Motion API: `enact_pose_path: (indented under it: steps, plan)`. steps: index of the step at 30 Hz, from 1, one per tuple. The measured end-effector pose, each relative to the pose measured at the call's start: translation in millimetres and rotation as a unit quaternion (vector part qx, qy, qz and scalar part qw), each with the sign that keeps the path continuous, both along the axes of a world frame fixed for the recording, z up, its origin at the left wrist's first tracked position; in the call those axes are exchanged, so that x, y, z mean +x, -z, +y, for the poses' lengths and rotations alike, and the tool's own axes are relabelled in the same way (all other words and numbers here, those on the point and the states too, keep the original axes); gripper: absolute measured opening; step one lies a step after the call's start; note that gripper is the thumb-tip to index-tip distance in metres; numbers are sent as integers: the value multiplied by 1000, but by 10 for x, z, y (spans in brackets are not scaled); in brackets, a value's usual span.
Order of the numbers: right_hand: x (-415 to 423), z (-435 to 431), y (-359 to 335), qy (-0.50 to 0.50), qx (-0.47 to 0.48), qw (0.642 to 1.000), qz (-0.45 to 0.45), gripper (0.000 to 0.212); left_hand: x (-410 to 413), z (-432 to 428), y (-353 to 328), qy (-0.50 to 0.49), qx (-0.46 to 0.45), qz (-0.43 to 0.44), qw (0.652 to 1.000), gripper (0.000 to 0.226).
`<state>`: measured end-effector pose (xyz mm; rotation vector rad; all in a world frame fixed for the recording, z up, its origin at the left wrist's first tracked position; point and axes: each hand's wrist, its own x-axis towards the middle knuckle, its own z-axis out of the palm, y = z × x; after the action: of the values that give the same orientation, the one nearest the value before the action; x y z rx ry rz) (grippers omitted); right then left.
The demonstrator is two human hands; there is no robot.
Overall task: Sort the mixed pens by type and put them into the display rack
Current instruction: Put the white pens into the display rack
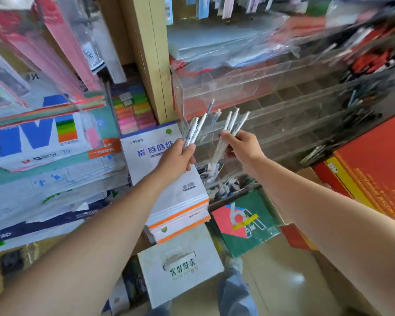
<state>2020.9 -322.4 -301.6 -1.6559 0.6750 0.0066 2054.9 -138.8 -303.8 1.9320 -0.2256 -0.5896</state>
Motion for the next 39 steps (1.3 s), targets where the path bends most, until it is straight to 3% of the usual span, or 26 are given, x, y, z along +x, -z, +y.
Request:
enact_pose_path:
  steps: [4,8,11,16,21,26,28,32,35,39]
  plan:
    - [246,-497,-151,7,45,999,-12,26,66,-340,-60,-20,40,-16,999,11]
    - [453,-832,-298,31,55,998,-27,27,94,-537,-87,-39,118,-50,991,28]
    - [600,-951,-309,56,83,994,-36,26,115,-626,-135,-64,154,-84,982,27]
    - [738,-929,-169,49,80,996,7,27,132,-680,-164,-72,190,-82,976,31]
    - [793,-847,-38,42,65,996,51,24,154,-705,-112,-67,190,-80,976,33]
    - [831,-883,-53,0,-11,998,69,22,157,-676,-49,-65,180,-64,979,25]
    - [815,-905,-64,-15,-1,998,61,6,153,-658,-39,-59,159,-43,985,22]
    - [737,-941,-88,-5,24,998,61,33,151,-677,-69,-59,104,1,993,26]
    - [621,-940,-155,-6,21,998,58,33,149,-714,-110,-37,99,-3,994,28]
    - [406,-850,-269,-146,125,981,27,30,118,-833,-223,22,92,2,996,20]
